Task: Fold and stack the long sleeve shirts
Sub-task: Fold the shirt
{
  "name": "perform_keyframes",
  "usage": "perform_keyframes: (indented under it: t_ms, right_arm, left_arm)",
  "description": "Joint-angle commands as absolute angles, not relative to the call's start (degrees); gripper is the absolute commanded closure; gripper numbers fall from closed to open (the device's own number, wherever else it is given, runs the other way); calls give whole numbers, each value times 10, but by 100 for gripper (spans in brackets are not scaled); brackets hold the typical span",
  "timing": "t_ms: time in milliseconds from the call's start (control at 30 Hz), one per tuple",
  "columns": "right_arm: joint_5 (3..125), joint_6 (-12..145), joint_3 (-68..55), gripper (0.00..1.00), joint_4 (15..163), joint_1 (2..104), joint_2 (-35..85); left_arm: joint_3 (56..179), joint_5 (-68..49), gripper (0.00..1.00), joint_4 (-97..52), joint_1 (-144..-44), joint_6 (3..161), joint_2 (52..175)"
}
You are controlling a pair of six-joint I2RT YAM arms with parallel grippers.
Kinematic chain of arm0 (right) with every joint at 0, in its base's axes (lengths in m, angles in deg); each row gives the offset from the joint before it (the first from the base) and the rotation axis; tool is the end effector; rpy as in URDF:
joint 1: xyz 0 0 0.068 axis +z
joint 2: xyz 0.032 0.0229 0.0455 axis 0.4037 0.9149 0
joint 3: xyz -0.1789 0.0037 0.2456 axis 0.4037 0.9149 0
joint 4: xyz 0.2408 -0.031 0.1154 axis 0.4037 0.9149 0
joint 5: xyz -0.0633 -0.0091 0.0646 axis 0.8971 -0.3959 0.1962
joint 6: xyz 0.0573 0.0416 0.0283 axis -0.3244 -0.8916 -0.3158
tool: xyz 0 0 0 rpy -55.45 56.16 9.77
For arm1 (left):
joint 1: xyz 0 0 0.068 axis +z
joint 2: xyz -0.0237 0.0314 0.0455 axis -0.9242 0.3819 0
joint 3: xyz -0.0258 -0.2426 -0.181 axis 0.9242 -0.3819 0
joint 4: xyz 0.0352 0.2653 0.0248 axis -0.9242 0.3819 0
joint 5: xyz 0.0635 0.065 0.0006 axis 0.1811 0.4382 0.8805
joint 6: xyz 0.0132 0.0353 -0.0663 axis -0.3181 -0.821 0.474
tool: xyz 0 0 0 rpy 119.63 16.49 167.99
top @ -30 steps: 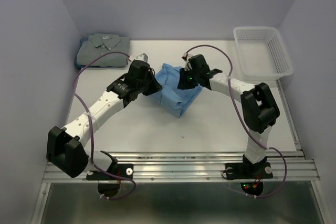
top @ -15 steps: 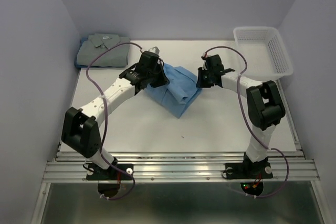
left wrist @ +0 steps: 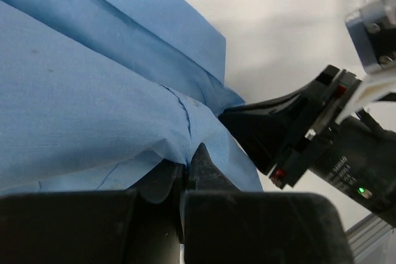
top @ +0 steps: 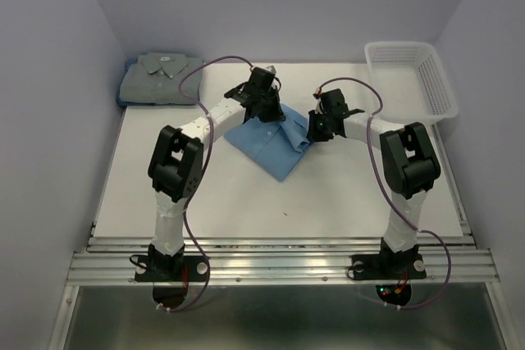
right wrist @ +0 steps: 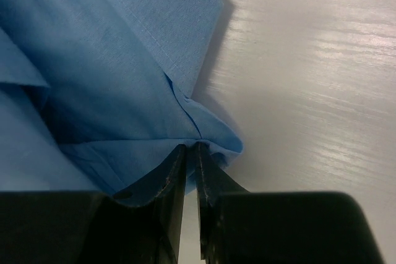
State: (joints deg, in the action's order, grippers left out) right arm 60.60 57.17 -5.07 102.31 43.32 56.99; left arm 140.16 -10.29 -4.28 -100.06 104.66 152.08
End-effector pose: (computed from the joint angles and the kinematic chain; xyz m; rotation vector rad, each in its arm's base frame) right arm 0.4233 0.1627 0.1640 -0.1600 2.5337 0.4830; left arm 0.4260 -0.2837 0.2730 0.0632 2.3126 -0.8023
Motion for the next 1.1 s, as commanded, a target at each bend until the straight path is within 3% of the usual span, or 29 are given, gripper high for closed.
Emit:
perform_keyframes:
  t_ms: [0,100,167,200,267,300,333,467,500,533,567,600,867,1067]
  right_arm:
    - [606,573,-57,83,1023,426,574]
    - [614,572,-56,82,1023,426,560]
    - [634,570,-56,81,1026,426,536]
    - [642,570,-56,79,1028,426,526]
    - [672,566,-56,78,1033,421,500]
    - [686,563,-56,77,1039,421,472]
    - [708,557,-54,73,1041,421,456]
    - [753,549,-34,61,1051,421,374]
    - [751,555,-29,52,1055,421,345]
    - [746,559,-25,36,1059,421,331]
    - [736,562,-18,11,1061,421,320]
    - [725,575,-15,0,1062,421,309]
    - [408,604,-16,0,1029,421,335]
    - [387,612,-54,0,1026,427,424]
  left_arm:
    - [1473,-121,100,-32,-997,1027,1561]
    - [1492,-125,97,-29,-994,1032,1595]
    - [1499,-127,81,-28,-989,1036,1601]
    - [1501,-129,60,-28,-987,1037,1601]
    - [1497,-130,42,-39,-987,1037,1593]
    - [1497,-127,6,-41,-987,1037,1588]
    - [1497,-127,1,-43,-986,1037,1577]
    - [1487,-130,1,-64,-982,1035,1541]
    - [1482,-130,1,-69,-979,1036,1523]
    - [1474,-129,1,-76,-977,1036,1515]
    - [1453,-128,1,-97,-975,1037,1507]
    - [1442,-123,1,-111,-968,1041,1493]
    - [1462,-224,1,-184,-931,1030,1555]
    - [1564,-241,1,-150,-922,1008,1658]
